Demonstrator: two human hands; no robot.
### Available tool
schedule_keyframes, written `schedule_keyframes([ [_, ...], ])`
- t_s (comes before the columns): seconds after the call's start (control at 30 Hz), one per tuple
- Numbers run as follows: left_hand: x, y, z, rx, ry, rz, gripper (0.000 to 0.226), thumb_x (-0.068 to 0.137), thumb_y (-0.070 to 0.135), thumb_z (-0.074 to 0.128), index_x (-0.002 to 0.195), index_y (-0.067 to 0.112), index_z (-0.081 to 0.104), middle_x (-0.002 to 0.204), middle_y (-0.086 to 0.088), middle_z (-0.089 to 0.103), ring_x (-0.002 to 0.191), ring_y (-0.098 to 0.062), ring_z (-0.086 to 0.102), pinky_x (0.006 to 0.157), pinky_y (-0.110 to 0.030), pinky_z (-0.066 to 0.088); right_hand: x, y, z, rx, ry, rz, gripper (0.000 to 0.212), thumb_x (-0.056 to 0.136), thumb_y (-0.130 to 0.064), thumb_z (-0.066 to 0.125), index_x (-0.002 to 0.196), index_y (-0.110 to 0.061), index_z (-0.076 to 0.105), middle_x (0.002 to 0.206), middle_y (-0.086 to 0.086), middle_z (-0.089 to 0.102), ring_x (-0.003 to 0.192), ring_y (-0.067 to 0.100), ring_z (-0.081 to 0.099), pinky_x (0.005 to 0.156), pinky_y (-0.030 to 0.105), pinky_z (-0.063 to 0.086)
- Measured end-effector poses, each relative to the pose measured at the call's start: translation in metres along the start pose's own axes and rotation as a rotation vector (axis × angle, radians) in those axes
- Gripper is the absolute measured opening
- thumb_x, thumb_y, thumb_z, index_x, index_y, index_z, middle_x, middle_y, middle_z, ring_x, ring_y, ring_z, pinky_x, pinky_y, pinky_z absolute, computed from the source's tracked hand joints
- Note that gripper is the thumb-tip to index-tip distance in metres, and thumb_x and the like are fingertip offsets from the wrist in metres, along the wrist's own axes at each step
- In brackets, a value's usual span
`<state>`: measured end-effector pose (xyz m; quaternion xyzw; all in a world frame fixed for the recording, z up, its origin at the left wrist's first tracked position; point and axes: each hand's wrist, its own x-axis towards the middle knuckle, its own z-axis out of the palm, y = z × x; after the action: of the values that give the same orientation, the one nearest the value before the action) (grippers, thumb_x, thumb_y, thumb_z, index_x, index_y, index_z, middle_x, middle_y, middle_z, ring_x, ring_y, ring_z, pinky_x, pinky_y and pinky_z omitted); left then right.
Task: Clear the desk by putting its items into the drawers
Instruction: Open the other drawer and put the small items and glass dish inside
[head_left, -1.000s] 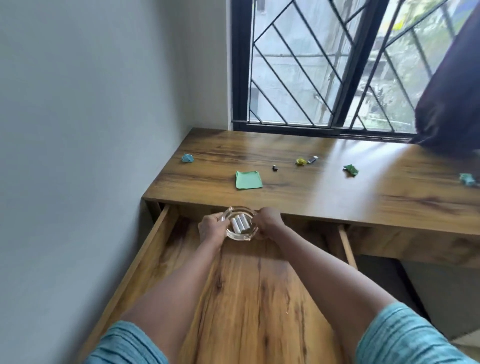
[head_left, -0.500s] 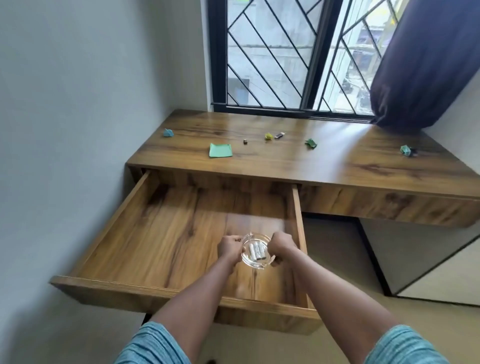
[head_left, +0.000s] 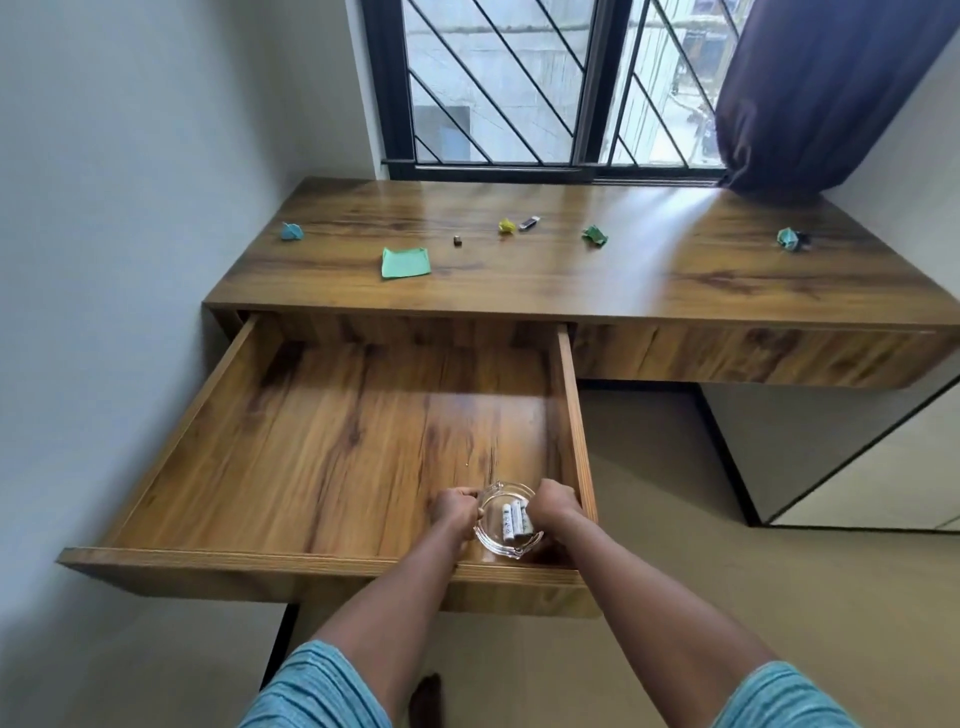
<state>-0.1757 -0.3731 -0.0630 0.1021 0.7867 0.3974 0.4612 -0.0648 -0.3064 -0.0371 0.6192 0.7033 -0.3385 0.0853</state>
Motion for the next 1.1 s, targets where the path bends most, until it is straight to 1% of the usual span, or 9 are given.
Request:
schedule_keyframes([
  [0.17,0.007,-0.004,0.006,0.018,0.019,0.01,0.028,0.092,0.004,0.054,0.118,0.007,0.064,0.106,-0.011,0.069,0.058,-0.009,0.056,0.04,-0.016,0.038,0.005,-0.001,0.005,0.045,0.01,0.004,0.029,0.093,0.0,0.042,0.118,-0.002,0.056,0.119,0.013,0.058,0.081,0.018,0.055,0.057,0.023,0.043],
  [0.3,0.01,-0.007,0.01,0.026,0.047,0.037,0.03,0.093,0.001,0.052,0.12,0.006,0.062,0.112,-0.012,0.067,0.057,-0.007,0.056,0.035,-0.011,0.038,0.011,-0.002,0.006,0.056,0.011,0.01,0.031,0.091,0.002,0.042,0.118,-0.003,0.057,0.115,0.012,0.059,0.079,0.018,0.055,0.061,0.023,0.045],
  [0.4,0.013,-0.005,0.011,0.044,0.09,0.071,0.03,0.092,0.003,0.054,0.12,0.008,0.063,0.117,-0.008,0.066,0.065,-0.008,0.058,0.041,-0.012,0.043,0.016,-0.004,0.004,0.065,0.001,0.005,0.032,0.092,0.001,0.041,0.12,-0.004,0.055,0.115,0.012,0.059,0.08,0.018,0.056,0.063,0.024,0.047],
  [0.57,0.017,-0.001,0.017,0.072,0.16,0.094,0.031,0.092,0.002,0.054,0.121,0.009,0.062,0.119,-0.009,0.066,0.09,-0.021,0.068,0.073,-0.031,0.059,0.018,-0.01,-0.004,0.085,-0.027,0.016,0.035,0.091,0.0,0.044,0.124,-0.007,0.053,0.122,0.013,0.056,0.096,0.025,0.063,0.08,0.034,0.057],
  [0.73,0.013,0.005,0.019,0.103,0.206,0.096,0.03,0.093,-0.002,0.05,0.118,0.005,0.063,0.116,-0.013,0.067,0.088,-0.023,0.066,0.072,-0.03,0.055,0.016,-0.012,-0.012,0.048,-0.083,0.005,0.031,0.092,0.001,0.047,0.122,-0.001,0.054,0.119,0.014,0.056,0.098,0.023,0.062,0.079,0.029,0.056],
  [0.8,0.006,0.011,0.02,0.16,0.267,0.105,0.03,0.093,0.0,0.049,0.119,0.006,0.063,0.12,-0.011,0.065,0.087,-0.02,0.065,0.068,-0.026,0.052,0.012,-0.012,-0.017,0.028,-0.088,-0.009,0.024,0.093,0.001,0.047,0.114,0.003,0.058,0.102,0.011,0.059,0.097,0.023,0.064,0.074,0.026,0.053],
  [0.87,-0.001,0.021,0.021,0.23,0.334,0.136,0.031,0.094,0.002,0.046,0.12,0.008,0.063,0.123,-0.008,0.064,0.099,-0.023,0.065,0.07,-0.028,0.053,0.006,-0.015,-0.023,0.003,-0.056,-0.051,0.022,0.093,0.0,0.045,0.108,0.002,0.061,0.091,0.008,0.057,0.09,0.023,0.062,0.069,0.026,0.048],
  [0.93,-0.012,0.034,0.026,0.303,0.37,0.191,0.033,0.095,0.004,0.043,0.12,0.013,0.064,0.122,-0.006,0.065,0.102,-0.025,0.064,0.073,-0.03,0.054,0.0,-0.017,-0.033,-0.006,-0.012,-0.113,0.022,0.093,-0.001,0.043,0.104,0.0,0.062,0.096,0.01,0.06,0.083,0.022,0.057,0.066,0.026,0.044],
  [1.1,-0.035,0.071,0.053,0.423,0.374,0.361,0.032,0.097,0.007,0.042,0.118,0.017,0.064,0.115,-0.007,0.067,0.099,-0.024,0.064,0.079,-0.032,0.056,-0.007,-0.018,-0.074,0.029,0.096,-0.265,0.024,0.093,-0.003,0.04,0.107,-0.003,0.059,0.107,0.013,0.061,0.093,0.027,0.061,0.07,0.032,0.048],
])
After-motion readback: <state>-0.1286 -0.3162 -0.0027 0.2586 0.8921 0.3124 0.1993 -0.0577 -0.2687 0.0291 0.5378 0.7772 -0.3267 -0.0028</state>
